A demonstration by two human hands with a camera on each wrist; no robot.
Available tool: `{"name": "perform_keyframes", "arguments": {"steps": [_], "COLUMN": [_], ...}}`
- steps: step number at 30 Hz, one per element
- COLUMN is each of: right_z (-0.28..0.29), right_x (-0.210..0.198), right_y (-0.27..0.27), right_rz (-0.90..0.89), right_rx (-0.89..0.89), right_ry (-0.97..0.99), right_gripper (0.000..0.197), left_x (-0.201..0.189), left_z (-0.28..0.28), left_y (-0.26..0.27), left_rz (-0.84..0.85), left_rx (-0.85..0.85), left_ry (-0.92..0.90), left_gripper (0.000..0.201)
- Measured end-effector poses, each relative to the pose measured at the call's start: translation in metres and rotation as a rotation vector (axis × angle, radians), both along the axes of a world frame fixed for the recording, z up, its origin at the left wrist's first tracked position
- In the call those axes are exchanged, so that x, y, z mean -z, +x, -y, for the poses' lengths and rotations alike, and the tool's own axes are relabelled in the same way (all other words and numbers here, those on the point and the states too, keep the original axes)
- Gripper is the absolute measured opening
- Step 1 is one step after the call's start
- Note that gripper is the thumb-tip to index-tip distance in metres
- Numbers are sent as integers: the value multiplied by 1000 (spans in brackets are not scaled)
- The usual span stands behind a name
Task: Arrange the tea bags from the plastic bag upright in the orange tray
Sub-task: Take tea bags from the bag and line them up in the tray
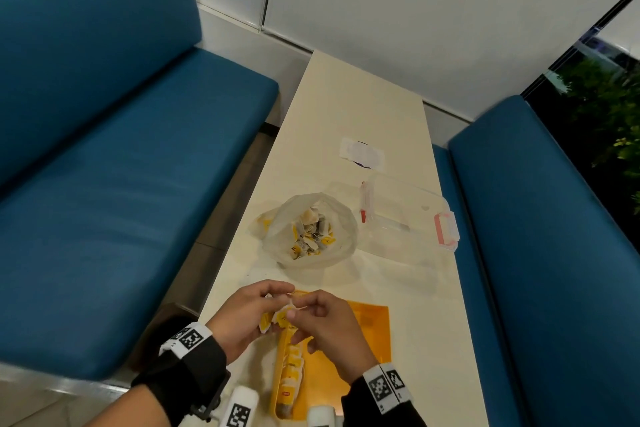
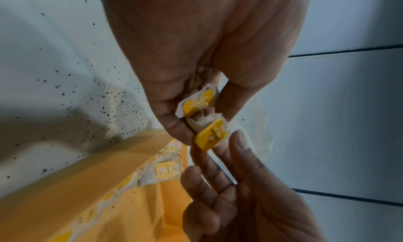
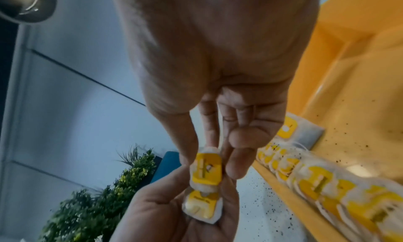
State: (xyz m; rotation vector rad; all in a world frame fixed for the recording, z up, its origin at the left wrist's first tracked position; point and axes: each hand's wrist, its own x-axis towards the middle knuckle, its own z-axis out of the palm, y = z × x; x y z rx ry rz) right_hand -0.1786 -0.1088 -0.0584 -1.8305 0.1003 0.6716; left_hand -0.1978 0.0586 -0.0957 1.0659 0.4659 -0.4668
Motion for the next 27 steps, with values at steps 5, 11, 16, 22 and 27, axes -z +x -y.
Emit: {"name": "perform_keyframes", "arguments": {"steps": [5, 11, 16, 22, 27], "right_z": [0, 0, -1, 3, 23], "right_x": [4, 8, 8, 6, 4], "right_y": [-1, -7, -10, -5, 8], "right_rz": [190, 425, 530, 429, 292], "right_rx": [-89, -152, -169, -22, 84], "right_ry": [-47, -150, -77, 9, 78], "right_gripper": [35, 32, 30, 11, 7], "left_x": [0, -1, -3, -3, 10], "left_z": [-1, -1, 1, 0, -5], "left_y": [-3, -5, -4, -2, -2], "left_rz": [9, -8, -35, -82, -58], "left_rx": [34, 80, 121, 77, 70], "left_ry": [-27, -9, 16, -10, 202], "left_gripper": [19, 20, 19, 19, 14]}}
